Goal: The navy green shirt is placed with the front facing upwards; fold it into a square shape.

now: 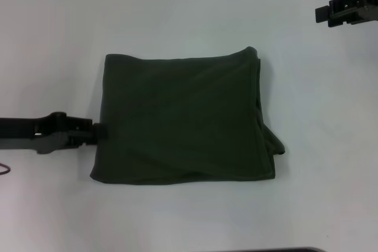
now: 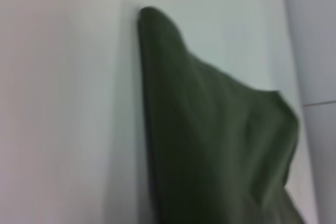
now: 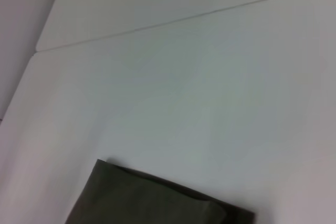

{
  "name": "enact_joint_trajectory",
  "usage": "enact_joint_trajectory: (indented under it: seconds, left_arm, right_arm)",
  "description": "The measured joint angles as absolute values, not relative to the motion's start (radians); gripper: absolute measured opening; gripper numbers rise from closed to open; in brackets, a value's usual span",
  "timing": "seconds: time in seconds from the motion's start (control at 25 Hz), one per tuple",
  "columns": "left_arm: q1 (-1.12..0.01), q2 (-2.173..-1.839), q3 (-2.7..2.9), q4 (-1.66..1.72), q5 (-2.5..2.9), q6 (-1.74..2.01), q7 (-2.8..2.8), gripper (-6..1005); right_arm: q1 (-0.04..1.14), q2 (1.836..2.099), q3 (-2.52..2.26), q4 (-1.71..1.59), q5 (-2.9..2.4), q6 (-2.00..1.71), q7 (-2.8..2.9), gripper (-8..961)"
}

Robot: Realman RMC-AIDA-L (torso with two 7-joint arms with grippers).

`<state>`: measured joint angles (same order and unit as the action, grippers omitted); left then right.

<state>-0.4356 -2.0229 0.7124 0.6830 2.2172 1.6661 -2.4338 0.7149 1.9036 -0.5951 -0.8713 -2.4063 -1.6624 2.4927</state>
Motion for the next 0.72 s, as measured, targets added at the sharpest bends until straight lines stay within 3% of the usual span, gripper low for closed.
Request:
enact_joint_trajectory:
  seconds: [0.2, 0.52, 0.56, 0.72]
  left_arm:
    - [-0.404, -2.026, 0.637, 0.819, 2.261, 1.685, -2.462, 341]
    - [-0.390, -2.058, 0.547, 0.906, 2.169, 1.887, -2.348, 578]
    - [-0.397, -2.090, 0.540, 0.896, 2.105, 1.978, -2.169, 601]
    - [-0.383, -2.121, 0.548, 0.861, 2.000, 2.031, -1.900, 645]
  right_arm:
    - [0.722, 1.904, -0.602, -0.871, -2.388, -1.670, 2.493, 566]
    - [0.719, 1.915, -0.603, -0.871, -2.368, -1.679, 2.455, 587]
    - [0.718, 1.919, -0.604, -0.871, -2.356, -1.683, 2.430, 590]
    - [0.698, 1.937, -0.599, -0.870, -2.243, -1.693, 2.230, 601]
